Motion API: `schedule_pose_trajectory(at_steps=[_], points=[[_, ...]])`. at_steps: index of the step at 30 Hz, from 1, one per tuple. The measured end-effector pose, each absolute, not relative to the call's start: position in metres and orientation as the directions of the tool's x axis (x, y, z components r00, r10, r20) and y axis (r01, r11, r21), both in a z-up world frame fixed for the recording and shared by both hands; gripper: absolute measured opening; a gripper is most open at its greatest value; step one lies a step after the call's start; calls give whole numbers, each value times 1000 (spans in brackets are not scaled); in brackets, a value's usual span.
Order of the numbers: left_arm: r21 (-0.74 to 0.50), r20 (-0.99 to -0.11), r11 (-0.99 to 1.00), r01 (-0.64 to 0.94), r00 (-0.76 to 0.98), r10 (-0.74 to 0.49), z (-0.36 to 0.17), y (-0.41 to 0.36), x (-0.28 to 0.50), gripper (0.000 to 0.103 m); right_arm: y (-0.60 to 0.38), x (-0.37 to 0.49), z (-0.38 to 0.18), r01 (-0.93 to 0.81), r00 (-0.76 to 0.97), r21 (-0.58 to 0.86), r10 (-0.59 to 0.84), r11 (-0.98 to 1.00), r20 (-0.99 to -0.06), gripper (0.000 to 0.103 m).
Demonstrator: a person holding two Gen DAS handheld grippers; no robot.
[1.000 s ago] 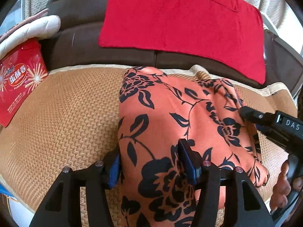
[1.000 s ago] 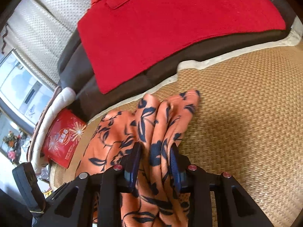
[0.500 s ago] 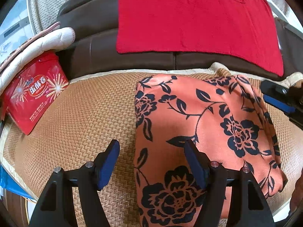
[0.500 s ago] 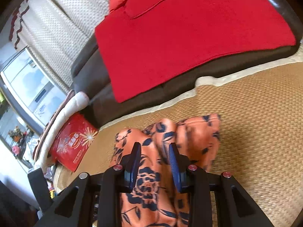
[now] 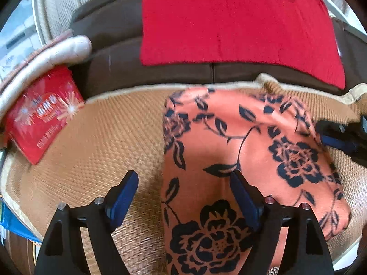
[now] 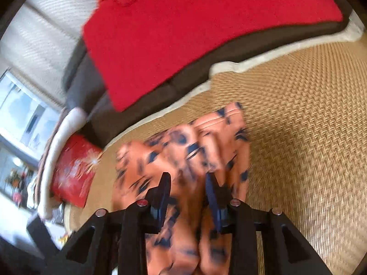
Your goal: Fold small clothes
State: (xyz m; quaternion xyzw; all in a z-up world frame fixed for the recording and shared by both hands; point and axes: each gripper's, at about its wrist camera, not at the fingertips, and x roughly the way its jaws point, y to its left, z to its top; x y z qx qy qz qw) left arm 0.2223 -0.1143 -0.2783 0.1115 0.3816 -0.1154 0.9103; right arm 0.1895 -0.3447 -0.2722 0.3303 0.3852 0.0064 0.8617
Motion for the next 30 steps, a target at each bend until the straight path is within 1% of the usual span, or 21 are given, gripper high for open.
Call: schedule_pose_trajectory(at_steps=[4,7,8,11,14,16,17,18,19,20,21,22,24,27,30], points=[[131,-637,960,248,763,-110,-248,-107,201,83,-320,168,-257,207,705,489,217,847,-675,36],[132,-589,969,209,803,-93,-224,-98,179,83,-305,170,-284,229,588,425,224,876,-777,36],[127,-583,971,203,807,-93,-218,-95,174,84,-301,167,-293,243,567,396,201,885,-799,35],[107,-562,972,208,819,-114,-196,-82,152,84,-293,156,-278,236,584,370,173,899,-793,35],[120,-531,973,196,841,-103,-174,-75,134,84,-289,133,-257,224,622,375,164,900,-766,35],[108,-512,976,187,852,-107,-159,-70,122,89,-286,115,-241,218,651,366,145,905,-745,35],[96,-501,979,180,859,-109,-152,-67,115,94,-285,107,-233,217,661,358,133,908,-738,35],[79,-477,982,171,871,-114,-141,-63,106,96,-283,98,-223,215,675,345,116,914,-728,35],[69,-455,984,166,883,-117,-132,-59,98,96,-283,90,-212,210,692,330,99,920,-715,36],[65,-439,985,162,891,-118,-125,-57,92,96,-281,86,-200,204,709,312,80,928,-701,43],[62,-417,985,159,901,-119,-114,-54,82,96,-279,76,-187,201,729,289,54,936,-682,55],[62,-406,985,159,906,-120,-108,-52,78,97,-278,64,-172,201,758,273,28,941,-652,75],[63,-379,986,154,918,-119,-92,-48,65,98,-274,42,-143,195,816,251,-16,948,-577,76],[59,-332,989,139,937,-111,-69,-42,43,101,-266,18,-108,190,852,211,-54,959,-521,76],[58,-283,990,131,953,-110,-49,-37,20,102,-262,-4,-80,176,883,219,-55,960,-467,76]])
